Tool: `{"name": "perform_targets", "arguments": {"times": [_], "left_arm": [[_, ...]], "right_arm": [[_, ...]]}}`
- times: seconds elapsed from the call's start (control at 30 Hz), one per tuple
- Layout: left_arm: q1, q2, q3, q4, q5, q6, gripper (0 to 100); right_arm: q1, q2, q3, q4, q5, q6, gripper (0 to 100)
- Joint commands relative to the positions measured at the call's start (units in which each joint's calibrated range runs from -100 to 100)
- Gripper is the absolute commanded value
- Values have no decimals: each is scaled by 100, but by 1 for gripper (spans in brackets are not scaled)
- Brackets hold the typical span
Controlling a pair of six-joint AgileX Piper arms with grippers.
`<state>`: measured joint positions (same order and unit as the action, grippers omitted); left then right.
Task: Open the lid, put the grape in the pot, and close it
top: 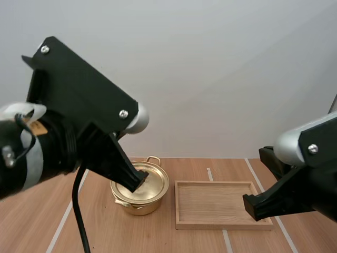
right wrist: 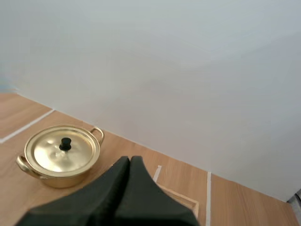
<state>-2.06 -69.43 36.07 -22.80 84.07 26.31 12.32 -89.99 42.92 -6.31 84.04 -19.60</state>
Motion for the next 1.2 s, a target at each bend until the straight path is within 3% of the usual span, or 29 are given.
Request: {"name": "perform_targets", "arguments": {"times": [0.0,0.2,0.43,0.6,0.7,0.8,0.97,1.1,1.17], "left_arm": [[-20,-559,592,34,-635,-616,0],[-20,-1565,1593,58,-1858,-1428,0],[-12,-2730,2528,195,-4056,-2198,0],[-12,-2884,2891,526,-4229,-2210,0],[-12,-2884,3316,558,-4359,-2210,0],[-12,-2884,3831,558,-4793,-2210,0],[-12,-2897,5251,558,-7017,-2210,0],[-12,-2894,5993,558,-7324,-2210,0],[-12,-2909,6329,558,-7343,-2210,0]], "right_arm": [[-141,-302,263,173,-703,25,0],[-531,-1001,1256,372,-2270,160,0],[-1047,-1001,2065,1440,-3323,160,0],[-1100,-1001,2485,1131,-4417,-31,0],[-1100,-1001,3270,809,-6363,-37,0],[-1100,-1001,4042,809,-7282,-37,0],[-1100,-1001,5207,809,-7815,-37,0],[-1100,-1001,5708,809,-7828,-37,0],[-1100,-1001,5708,861,-7164,-11,0]]}}
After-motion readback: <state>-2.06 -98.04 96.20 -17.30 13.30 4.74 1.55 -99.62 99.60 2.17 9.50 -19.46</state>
